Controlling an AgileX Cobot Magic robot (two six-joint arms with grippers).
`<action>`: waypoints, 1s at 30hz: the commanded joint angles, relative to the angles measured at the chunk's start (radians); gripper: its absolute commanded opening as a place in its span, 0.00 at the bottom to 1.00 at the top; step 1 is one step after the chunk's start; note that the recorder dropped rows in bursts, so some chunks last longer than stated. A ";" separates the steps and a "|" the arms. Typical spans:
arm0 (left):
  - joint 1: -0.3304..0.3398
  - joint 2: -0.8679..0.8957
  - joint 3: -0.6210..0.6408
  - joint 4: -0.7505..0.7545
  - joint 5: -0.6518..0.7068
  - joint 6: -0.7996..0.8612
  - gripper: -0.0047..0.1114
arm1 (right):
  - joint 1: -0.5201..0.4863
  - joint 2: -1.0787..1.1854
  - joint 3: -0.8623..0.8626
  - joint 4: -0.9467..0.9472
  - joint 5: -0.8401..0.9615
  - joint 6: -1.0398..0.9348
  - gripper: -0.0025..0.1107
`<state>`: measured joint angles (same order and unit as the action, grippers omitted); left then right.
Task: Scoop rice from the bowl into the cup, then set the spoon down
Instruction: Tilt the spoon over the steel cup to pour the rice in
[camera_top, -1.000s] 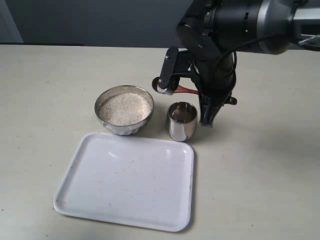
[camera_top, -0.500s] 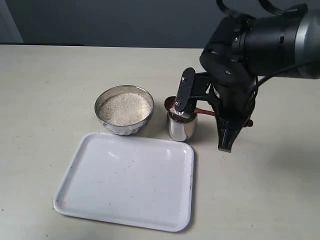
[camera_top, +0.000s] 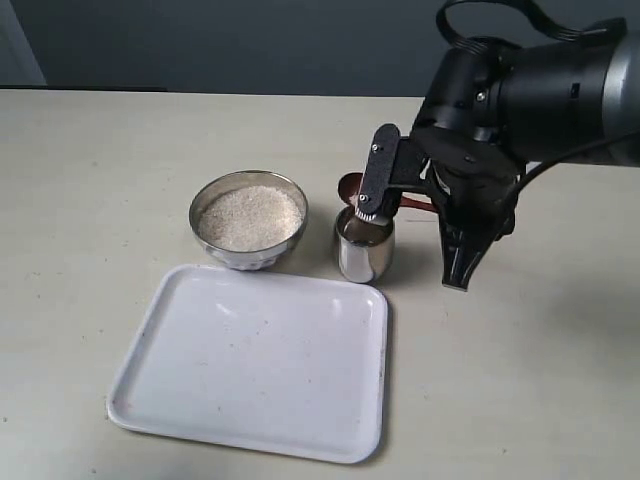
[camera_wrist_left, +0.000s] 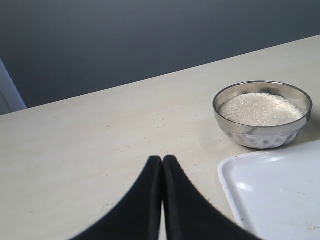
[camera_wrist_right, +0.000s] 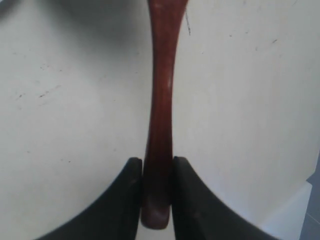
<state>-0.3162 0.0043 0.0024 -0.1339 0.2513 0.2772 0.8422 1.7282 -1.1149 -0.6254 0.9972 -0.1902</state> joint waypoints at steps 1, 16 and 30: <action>-0.005 -0.004 -0.002 -0.006 -0.013 -0.005 0.04 | -0.005 -0.009 0.021 -0.048 -0.024 0.011 0.01; -0.005 -0.004 -0.002 -0.006 -0.013 -0.005 0.04 | -0.005 -0.014 0.103 -0.185 -0.125 0.173 0.01; -0.005 -0.004 -0.002 -0.006 -0.013 -0.005 0.04 | -0.005 -0.024 0.148 -0.226 -0.148 0.267 0.01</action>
<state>-0.3162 0.0043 0.0024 -0.1339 0.2513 0.2772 0.8422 1.7237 -0.9927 -0.8384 0.8549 0.0539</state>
